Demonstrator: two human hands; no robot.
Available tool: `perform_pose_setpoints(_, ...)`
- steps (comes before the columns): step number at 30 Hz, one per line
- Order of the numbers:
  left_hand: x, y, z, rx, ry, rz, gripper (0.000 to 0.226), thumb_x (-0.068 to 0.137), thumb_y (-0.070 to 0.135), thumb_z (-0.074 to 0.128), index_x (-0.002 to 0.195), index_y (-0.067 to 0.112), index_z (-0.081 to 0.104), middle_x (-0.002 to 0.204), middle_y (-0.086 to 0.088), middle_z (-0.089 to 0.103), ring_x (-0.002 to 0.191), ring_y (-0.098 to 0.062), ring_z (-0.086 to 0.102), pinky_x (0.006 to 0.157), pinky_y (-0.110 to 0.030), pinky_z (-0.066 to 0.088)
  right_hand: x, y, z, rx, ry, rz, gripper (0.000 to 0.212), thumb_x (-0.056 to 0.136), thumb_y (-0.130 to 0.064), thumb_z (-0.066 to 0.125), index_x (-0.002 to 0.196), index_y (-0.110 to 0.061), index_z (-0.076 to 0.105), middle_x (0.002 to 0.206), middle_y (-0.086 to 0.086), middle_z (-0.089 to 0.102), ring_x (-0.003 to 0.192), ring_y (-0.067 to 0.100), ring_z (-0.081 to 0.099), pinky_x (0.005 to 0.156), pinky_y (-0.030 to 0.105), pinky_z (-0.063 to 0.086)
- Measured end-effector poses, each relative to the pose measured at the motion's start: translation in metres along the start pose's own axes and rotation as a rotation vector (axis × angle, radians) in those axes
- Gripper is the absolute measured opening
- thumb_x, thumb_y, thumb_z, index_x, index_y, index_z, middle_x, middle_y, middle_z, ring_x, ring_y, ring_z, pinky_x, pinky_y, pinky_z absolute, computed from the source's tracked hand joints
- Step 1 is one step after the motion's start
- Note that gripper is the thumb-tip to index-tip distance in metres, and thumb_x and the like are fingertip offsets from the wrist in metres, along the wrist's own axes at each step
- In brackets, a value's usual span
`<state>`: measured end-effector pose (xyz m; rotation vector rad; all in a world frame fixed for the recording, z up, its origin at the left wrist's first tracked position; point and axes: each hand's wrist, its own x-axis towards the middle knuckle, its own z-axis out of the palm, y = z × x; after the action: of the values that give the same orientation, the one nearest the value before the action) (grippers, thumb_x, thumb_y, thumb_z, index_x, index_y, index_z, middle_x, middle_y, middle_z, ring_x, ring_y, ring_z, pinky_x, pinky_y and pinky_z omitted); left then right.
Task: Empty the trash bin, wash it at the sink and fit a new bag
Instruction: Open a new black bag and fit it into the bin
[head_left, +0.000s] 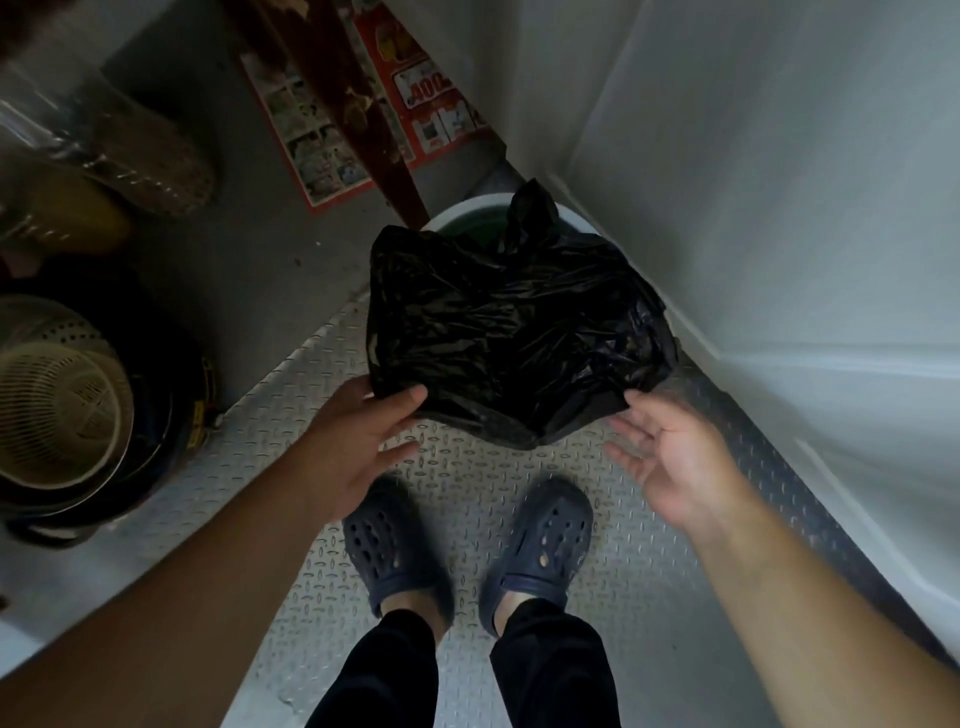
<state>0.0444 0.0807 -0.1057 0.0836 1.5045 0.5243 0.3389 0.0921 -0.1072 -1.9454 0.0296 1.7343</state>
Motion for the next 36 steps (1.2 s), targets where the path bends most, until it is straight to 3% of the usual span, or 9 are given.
perform_pose_setpoints(3, 0.005, -0.005, -0.002, -0.100, -0.003, -0.010, 0.039, 0.091, 0.008, 0.067, 0.130, 0.010, 0.060, 0.123, -0.004, 0.071, 0.117, -0.025, 0.065, 0.096, -0.043, 0.053, 0.005, 0.009, -0.001, 0.088, 0.005, 0.034, 0.013, 0.089, 0.003, 0.056, 0.095, -0.008, 0.060, 0.098, 0.010, 0.072, 0.102, 0.025, 0.070, 0.096, 0.044, 0.051)
perform_pose_setpoints(6, 0.012, -0.007, -0.005, -0.135, 0.047, -0.006, 0.033, 0.094, 0.000, 0.060, 0.127, 0.006, 0.060, 0.116, -0.006, 0.072, 0.103, -0.021, 0.069, 0.085, -0.036, 0.056, 0.009, 0.011, 0.004, 0.157, 0.034, 0.039, 0.019, 0.087, 0.005, 0.060, 0.082, -0.013, 0.059, 0.077, 0.005, 0.072, 0.090, 0.024, 0.071, 0.089, 0.040, 0.055)
perform_pose_setpoints(10, 0.016, -0.008, -0.009, -0.082, 0.056, -0.019, 0.030, 0.093, -0.003, 0.058, 0.121, 0.009, 0.062, 0.108, -0.005, 0.072, 0.082, -0.014, 0.069, 0.062, -0.025, 0.055, 0.013, 0.011, 0.008, 0.198, 0.024, 0.050, 0.015, 0.086, -0.002, 0.066, 0.087, -0.015, 0.059, 0.067, -0.001, 0.066, 0.074, 0.019, 0.065, 0.066, 0.028, 0.052)
perform_pose_setpoints(14, 0.018, -0.006, -0.017, -0.162, -0.034, -0.053, 0.028, 0.089, -0.004, 0.060, 0.110, 0.013, 0.065, 0.101, -0.005, 0.074, 0.077, -0.015, 0.072, 0.061, -0.028, 0.056, 0.017, 0.006, 0.012, 0.289, 0.030, 0.103, 0.020, 0.085, 0.000, 0.065, 0.099, -0.011, 0.057, 0.064, -0.001, 0.054, 0.048, 0.009, 0.050, 0.042, 0.019, 0.041)
perform_pose_setpoints(20, 0.019, -0.002, -0.033, -0.329, -0.236, -0.105, 0.029, 0.078, -0.006, 0.059, 0.103, 0.004, 0.070, 0.104, -0.014, 0.074, 0.081, -0.022, 0.073, 0.065, -0.031, 0.061, 0.026, 0.011, 0.012, 0.369, 0.086, 0.143, 0.023, 0.089, 0.004, 0.058, 0.111, -0.005, 0.060, 0.085, 0.008, 0.061, 0.054, 0.012, 0.063, 0.054, 0.022, 0.053)
perform_pose_setpoints(23, 0.026, -0.005, -0.031, -0.131, -0.130, -0.123, 0.037, 0.087, -0.020, 0.046, 0.111, 0.002, 0.064, 0.100, -0.013, 0.076, 0.080, -0.018, 0.076, 0.062, -0.025, 0.060, 0.029, 0.015, 0.011, 0.379, 0.077, 0.153, 0.029, 0.089, 0.010, 0.053, 0.116, 0.001, 0.060, 0.091, 0.014, 0.065, 0.065, 0.016, 0.067, 0.059, 0.024, 0.057)
perform_pose_setpoints(28, 0.043, -0.012, -0.024, 0.285, -0.003, -0.069, 0.043, 0.088, -0.022, 0.051, 0.113, 0.009, 0.067, 0.108, -0.007, 0.077, 0.089, -0.012, 0.076, 0.067, -0.020, 0.060, 0.042, 0.019, 0.013, 0.218, 0.080, 0.176, 0.028, 0.091, 0.007, 0.051, 0.116, 0.000, 0.063, 0.078, 0.010, 0.073, 0.065, 0.015, 0.066, 0.057, 0.024, 0.056)
perform_pose_setpoints(33, 0.066, 0.001, -0.016, 0.067, 0.208, -0.032, 0.018, 0.092, 0.003, 0.062, 0.106, 0.011, 0.070, 0.097, -0.006, 0.079, 0.087, -0.018, 0.077, 0.070, -0.028, 0.061, 0.062, 0.008, 0.021, 0.140, 0.028, 0.144, 0.030, 0.095, -0.012, 0.052, 0.122, -0.005, 0.063, 0.089, 0.009, 0.076, 0.076, 0.020, 0.069, 0.067, 0.031, 0.057)
perform_pose_setpoints(36, 0.062, 0.012, -0.013, -0.032, 0.197, -0.017, 0.024, 0.092, 0.017, 0.056, 0.111, 0.016, 0.071, 0.103, -0.005, 0.075, 0.097, -0.022, 0.071, 0.088, -0.039, 0.057, 0.061, -0.003, 0.016, 0.079, 0.018, 0.103, 0.027, 0.092, -0.009, 0.050, 0.113, -0.008, 0.067, 0.104, 0.013, 0.076, 0.093, 0.027, 0.074, 0.078, 0.040, 0.060)
